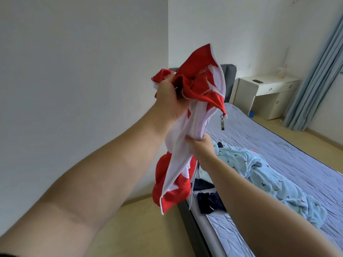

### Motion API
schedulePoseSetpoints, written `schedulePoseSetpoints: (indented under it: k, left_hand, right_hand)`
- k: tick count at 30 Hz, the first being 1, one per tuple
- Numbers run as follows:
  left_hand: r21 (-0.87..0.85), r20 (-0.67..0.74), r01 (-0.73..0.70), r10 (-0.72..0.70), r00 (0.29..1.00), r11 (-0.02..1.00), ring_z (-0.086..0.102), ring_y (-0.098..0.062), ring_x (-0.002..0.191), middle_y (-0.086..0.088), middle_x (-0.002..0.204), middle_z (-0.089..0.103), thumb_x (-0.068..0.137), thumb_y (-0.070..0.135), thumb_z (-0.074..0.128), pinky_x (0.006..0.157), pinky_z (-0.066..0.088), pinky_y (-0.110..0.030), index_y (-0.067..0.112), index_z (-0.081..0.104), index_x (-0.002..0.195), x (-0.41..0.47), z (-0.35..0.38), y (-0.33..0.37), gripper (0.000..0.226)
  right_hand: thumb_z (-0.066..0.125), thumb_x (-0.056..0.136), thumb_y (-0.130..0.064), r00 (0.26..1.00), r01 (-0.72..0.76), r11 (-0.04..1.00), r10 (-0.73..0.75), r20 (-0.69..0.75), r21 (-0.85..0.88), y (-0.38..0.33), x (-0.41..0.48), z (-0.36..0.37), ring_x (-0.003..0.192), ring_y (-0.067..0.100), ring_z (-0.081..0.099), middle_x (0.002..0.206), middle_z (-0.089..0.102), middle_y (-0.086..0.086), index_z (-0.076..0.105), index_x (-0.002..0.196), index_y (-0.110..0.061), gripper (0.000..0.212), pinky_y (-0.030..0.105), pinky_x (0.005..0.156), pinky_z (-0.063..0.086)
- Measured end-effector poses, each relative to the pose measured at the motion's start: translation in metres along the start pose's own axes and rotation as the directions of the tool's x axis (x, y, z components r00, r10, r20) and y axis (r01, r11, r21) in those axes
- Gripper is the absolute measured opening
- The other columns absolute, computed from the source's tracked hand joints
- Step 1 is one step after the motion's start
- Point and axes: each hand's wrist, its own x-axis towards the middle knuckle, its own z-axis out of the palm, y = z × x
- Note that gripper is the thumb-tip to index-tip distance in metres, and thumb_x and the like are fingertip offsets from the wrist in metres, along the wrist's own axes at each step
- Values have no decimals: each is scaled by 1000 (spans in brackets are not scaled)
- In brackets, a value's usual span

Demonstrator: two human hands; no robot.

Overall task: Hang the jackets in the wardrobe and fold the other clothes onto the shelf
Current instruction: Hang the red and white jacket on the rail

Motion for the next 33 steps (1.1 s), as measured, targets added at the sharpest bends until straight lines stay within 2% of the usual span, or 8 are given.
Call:
schedulePoseSetpoints:
  k: [5, 9, 14, 20, 24, 26, 31, 33]
  left_hand:
    - [251, -49, 13, -1, 999, 968, 73, -29, 99, -12, 100, 77, 98, 48, 58, 82, 59, -43, 10, 70, 112, 3, -32, 1, 43]
    - [581, -106, 88, -32, 994, 809, 72, -26, 106, -3, 109, 77, 86, 42, 75, 99, 55, -47, 20, 72, 118, -1, -91, -13, 38]
    - [885, -22, 81, -132, 991, 459, 70, -13, 109, 7, 116, 74, 80, 32, 86, 83, 56, -21, 24, 68, 126, -28, -166, -34, 49]
    - [960, -275, 275, -362, 891, -51, 64, -12, 109, 6, 122, 68, 64, 46, 92, 96, 54, -31, 20, 62, 132, -52, -222, -44, 79]
    - [900, -409, 417, -84, 908, 127, 70, -17, 95, 3, 104, 74, 68, 48, 89, 80, 60, -33, 25, 71, 109, -59, -237, -60, 50]
    - [856, -513, 512, -6, 859, 78, 66, -21, 98, -1, 105, 69, 80, 54, 75, 83, 56, -35, 17, 64, 119, -59, -236, -65, 54]
    - [688, -696, 713, -158, 700, 132, 63, -31, 101, -13, 113, 68, 97, 27, 48, 93, 52, -45, 9, 63, 117, -54, -223, -61, 31]
    - [658, -696, 695, -118, 708, 290, 66, -29, 89, -12, 103, 72, 92, 17, 54, 78, 57, -45, 7, 68, 110, -46, -220, -54, 25]
  right_hand:
    - [54, 84, 2, 999, -27, 988, 21, 39, 152, -16, 1, 18, 33, 8, 34, 52, 43, 1, 50, 69, -13, 22, 21, 36, 26]
    - [53, 91, -1, 990, -140, 948, 140, 23, 286, -26, 9, 25, 30, 6, 27, 46, 36, -3, 44, 74, -15, 24, 16, 34, 21]
    - [56, 94, -9, 982, -172, 948, 186, -25, 269, -29, 22, 23, 36, 8, 32, 64, 41, 3, 48, 84, -16, 14, 18, 35, 26]
    - [63, 85, -6, 947, -306, 909, 321, -9, 282, -23, 27, 25, 33, 12, 33, 58, 46, 4, 66, 101, -6, 17, 20, 36, 26]
    - [64, 87, -5, 919, -366, 849, 395, 0, 380, -21, 29, 28, 35, 13, 32, 67, 49, 5, 73, 113, -8, 28, 21, 36, 24]
    - [63, 88, -4, 911, -380, 838, 413, 0, 393, -22, 29, 29, 41, 14, 33, 71, 51, 6, 74, 111, -7, 26, 22, 36, 23]
    - [66, 88, -7, 885, -413, 812, 464, -28, 414, -22, 29, 28, 38, 13, 34, 67, 49, 6, 63, 92, -13, 7, 19, 34, 25]
    - [68, 87, -9, 873, -430, 802, 487, -37, 415, -19, 33, 21, 33, 12, 31, 62, 45, 4, 59, 84, -15, 11, 20, 35, 26]
